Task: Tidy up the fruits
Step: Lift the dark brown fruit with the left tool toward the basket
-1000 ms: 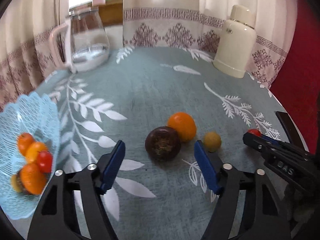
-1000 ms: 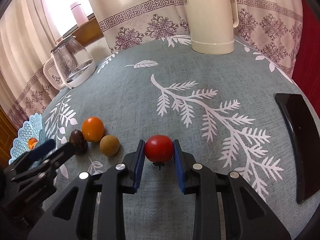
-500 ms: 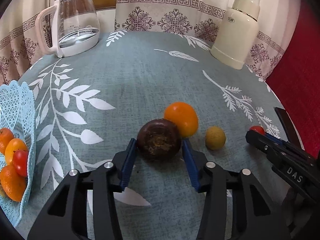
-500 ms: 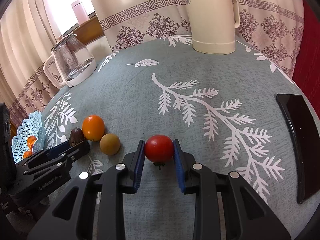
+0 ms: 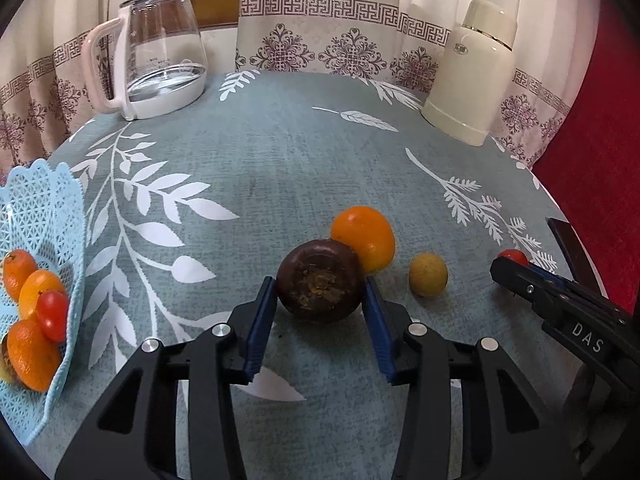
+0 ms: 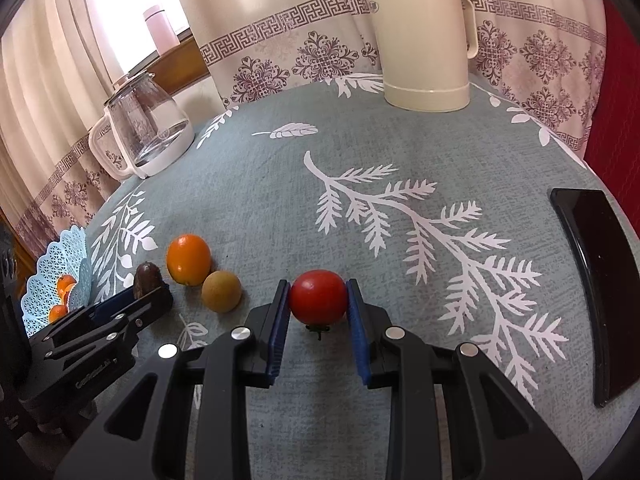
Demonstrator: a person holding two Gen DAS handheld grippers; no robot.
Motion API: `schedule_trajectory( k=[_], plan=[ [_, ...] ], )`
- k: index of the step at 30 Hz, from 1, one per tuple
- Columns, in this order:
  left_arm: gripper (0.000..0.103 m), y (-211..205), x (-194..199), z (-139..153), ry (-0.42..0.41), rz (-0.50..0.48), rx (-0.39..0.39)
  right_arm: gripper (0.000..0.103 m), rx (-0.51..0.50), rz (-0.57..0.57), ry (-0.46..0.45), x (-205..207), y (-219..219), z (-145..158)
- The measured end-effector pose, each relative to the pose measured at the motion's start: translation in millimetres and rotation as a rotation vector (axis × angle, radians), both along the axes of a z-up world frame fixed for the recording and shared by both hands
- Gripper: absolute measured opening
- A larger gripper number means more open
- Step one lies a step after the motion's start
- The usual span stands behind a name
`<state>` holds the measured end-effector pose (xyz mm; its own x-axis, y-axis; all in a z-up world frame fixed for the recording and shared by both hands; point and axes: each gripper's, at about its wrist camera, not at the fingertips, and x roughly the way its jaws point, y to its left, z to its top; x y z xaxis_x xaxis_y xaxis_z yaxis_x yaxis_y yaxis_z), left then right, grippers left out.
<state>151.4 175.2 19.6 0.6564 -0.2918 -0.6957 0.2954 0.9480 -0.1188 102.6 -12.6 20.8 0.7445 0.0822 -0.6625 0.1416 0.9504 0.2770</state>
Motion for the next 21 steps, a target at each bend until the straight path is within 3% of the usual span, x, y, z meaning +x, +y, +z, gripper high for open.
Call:
schedule_trajectory(
  k=[10,21],
  plan=[
    [0.045,13,-18,3,-0.005,0.046,-0.008,0.028,0.013,0.009,-0.033,-4,-1,4],
    [0.045,21,-35,27,-0.071,0.087,0.021,0.028,0.018,0.031,-0.045,-7,4,6]
  ],
)
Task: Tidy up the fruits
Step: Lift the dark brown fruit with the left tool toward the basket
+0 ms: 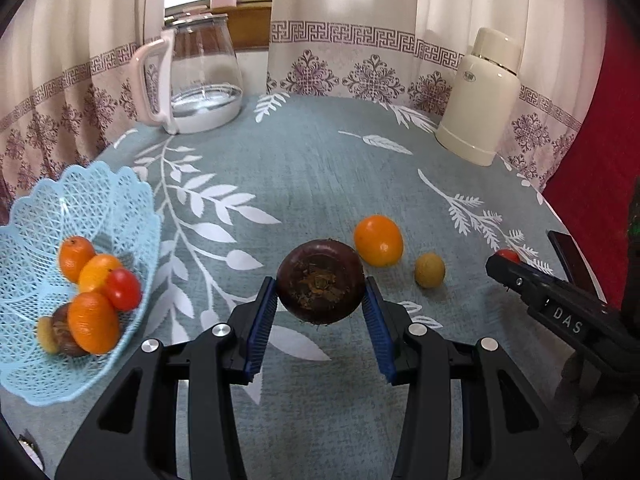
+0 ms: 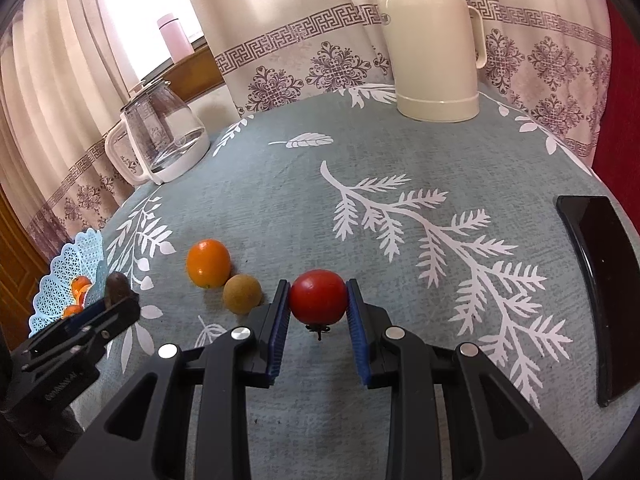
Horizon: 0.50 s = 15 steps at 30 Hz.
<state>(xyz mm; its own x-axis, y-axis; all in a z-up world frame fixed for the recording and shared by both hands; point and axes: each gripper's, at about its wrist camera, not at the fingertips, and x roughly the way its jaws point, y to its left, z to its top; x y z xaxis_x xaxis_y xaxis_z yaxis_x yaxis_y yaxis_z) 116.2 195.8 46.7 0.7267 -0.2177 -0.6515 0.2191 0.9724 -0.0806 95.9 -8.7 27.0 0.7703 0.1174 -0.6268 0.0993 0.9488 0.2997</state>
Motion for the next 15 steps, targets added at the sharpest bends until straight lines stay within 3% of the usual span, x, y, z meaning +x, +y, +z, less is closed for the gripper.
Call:
schedule_trajectory(
  k=[15],
  plan=[
    [0.045,21,-14,21,-0.065,0.078,0.044,0.028,-0.002,0.004,-0.009,0,2,2]
  ],
)
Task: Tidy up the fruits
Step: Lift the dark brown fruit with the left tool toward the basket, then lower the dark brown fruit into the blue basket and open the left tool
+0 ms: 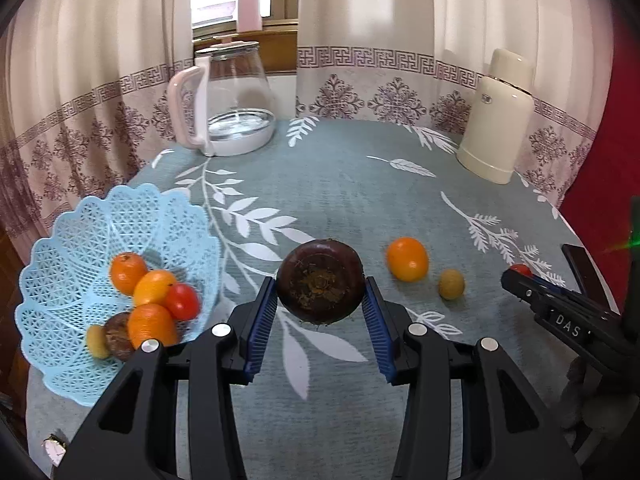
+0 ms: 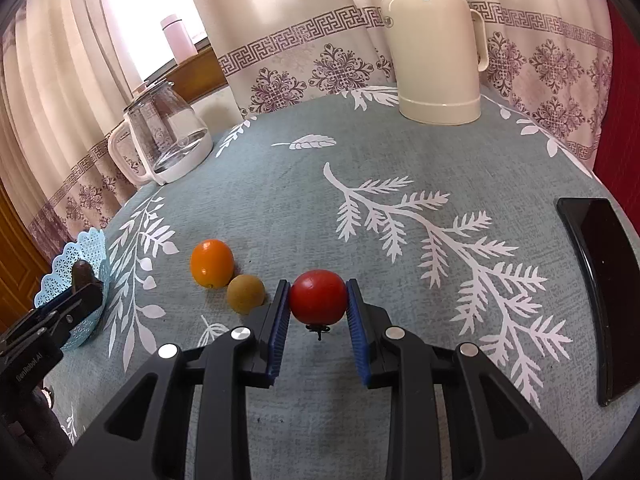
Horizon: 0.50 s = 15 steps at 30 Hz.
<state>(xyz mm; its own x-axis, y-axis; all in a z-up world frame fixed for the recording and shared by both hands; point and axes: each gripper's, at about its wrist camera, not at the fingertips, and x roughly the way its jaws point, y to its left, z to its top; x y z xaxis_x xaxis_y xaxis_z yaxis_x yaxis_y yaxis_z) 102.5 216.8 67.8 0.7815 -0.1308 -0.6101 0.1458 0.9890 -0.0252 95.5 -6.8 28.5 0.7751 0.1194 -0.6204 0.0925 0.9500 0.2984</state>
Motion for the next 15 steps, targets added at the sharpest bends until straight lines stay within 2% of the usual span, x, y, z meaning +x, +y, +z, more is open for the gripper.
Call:
schedule_trajectory(
  k=[15],
  plan=[
    [0.045,49,-6,11,-0.027,0.129,-0.015,0.028,-0.004,0.003,-0.002,-1,1,0]
  ],
)
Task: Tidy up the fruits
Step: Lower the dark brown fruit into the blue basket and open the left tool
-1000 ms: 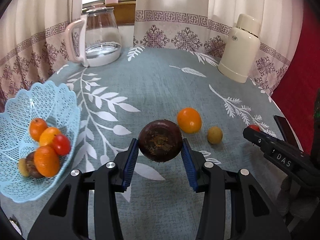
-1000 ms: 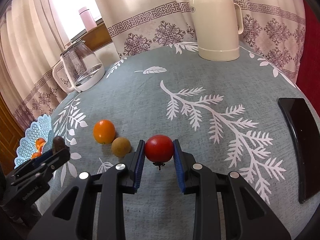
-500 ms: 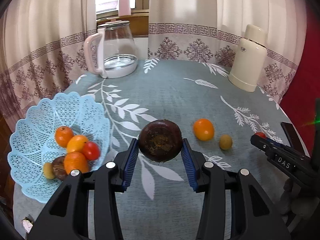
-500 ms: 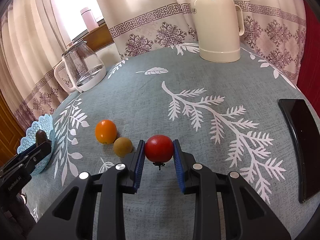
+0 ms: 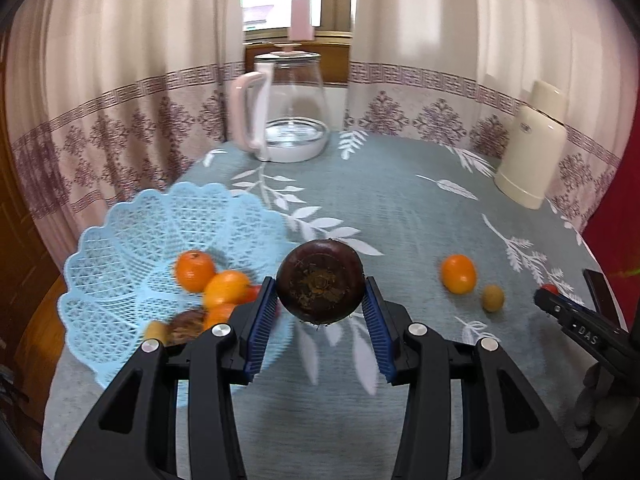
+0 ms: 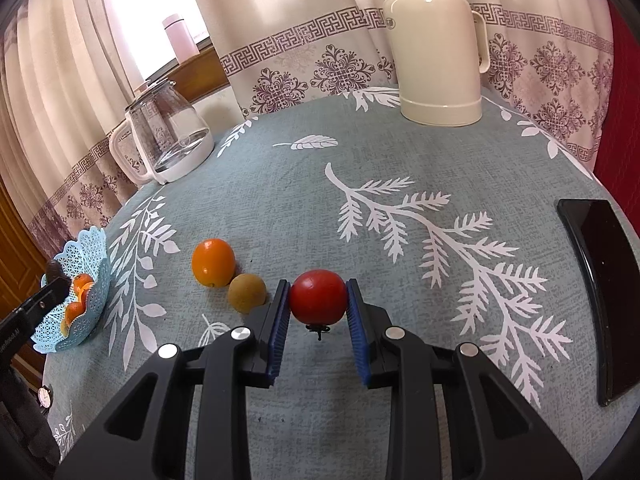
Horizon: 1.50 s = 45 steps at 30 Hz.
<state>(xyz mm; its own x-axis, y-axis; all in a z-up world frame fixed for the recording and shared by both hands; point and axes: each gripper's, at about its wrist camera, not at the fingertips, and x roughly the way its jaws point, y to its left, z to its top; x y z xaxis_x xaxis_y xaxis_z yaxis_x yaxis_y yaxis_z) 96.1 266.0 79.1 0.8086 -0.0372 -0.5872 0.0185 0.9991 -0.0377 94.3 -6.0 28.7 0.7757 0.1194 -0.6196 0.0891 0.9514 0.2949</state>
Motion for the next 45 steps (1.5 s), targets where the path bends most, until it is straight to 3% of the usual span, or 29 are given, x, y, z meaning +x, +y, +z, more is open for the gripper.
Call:
schedule_trajectory(
  k=[19,24,35,39,45],
  plan=[
    [0.045,96,3,-5,0.019,0.238,-0.020,0.028,-0.003,0.002,0.001,0,1,0],
    [0.059,111,2,-5,0.011,0.286,-0.028,0.028,-0.004,0.002,0.001,0,0,0],
    [0.061,125,-5,-2,0.002,0.338,-0.043,0.028,-0.005,0.004,-0.002,0,1,0],
    [0.075,128,-10,0,-0.006,0.377,-0.015,0.028,-0.012,0.005,-0.008,-2,3,0],
    [0.078,136,-19,8,-0.034,0.398,-0.042,0.028,-0.020,0.064,-0.018,-11,23,7]
  ],
)
